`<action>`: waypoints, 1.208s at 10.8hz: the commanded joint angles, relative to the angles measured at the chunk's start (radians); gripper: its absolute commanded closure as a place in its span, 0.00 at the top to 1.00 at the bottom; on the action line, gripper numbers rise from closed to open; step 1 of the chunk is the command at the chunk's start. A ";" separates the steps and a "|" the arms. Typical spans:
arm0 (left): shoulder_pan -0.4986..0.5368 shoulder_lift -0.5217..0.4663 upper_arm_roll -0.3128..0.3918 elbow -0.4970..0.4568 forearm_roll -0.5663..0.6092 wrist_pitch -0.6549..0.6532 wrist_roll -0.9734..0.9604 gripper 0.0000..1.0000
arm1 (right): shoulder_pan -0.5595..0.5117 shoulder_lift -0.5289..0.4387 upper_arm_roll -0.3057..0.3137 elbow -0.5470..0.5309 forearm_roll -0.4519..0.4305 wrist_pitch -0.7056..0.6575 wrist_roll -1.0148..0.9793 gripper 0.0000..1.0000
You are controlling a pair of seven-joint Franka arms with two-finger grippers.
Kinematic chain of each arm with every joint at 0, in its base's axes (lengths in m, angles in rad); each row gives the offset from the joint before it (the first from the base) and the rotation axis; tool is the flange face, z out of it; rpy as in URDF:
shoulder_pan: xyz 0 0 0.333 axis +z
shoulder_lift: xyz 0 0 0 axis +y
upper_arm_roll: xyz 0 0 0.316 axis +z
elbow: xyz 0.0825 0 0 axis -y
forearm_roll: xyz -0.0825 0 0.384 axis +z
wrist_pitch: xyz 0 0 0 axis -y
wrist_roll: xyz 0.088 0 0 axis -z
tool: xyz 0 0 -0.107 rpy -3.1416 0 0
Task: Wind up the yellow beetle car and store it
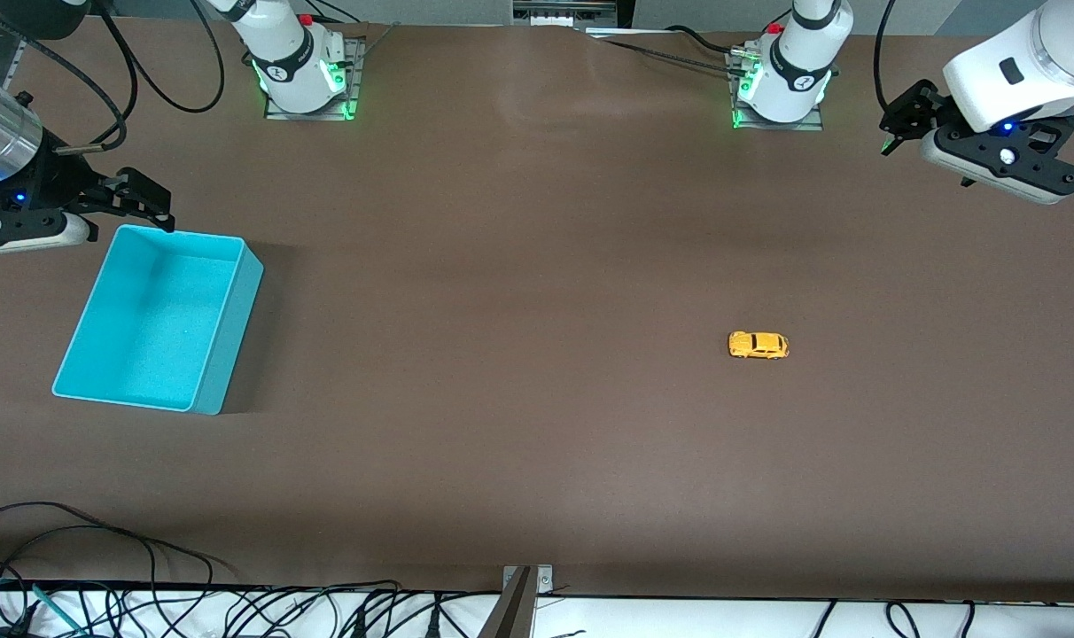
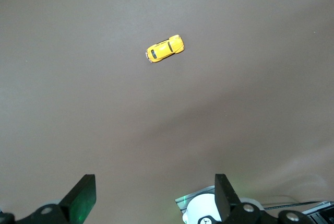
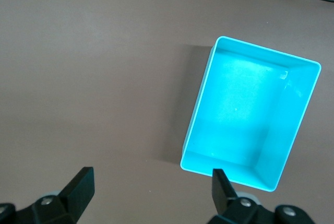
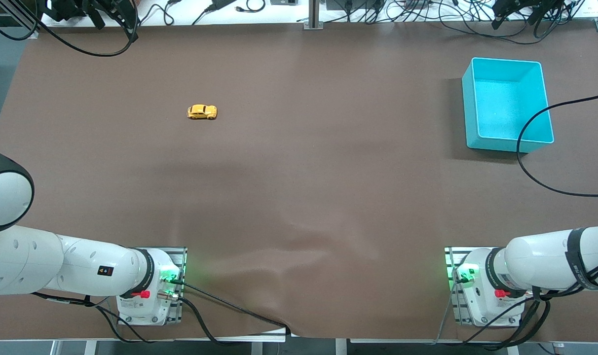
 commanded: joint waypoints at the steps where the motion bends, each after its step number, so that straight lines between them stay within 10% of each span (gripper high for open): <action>1: 0.004 0.016 0.004 0.024 -0.014 0.010 -0.017 1.00 | 0.002 -0.002 -0.001 0.013 0.000 -0.041 0.003 1.00; 13: 0.008 0.008 0.014 0.026 -0.040 0.024 -0.089 1.00 | -0.003 0.004 -0.002 0.016 -0.003 -0.038 -0.017 1.00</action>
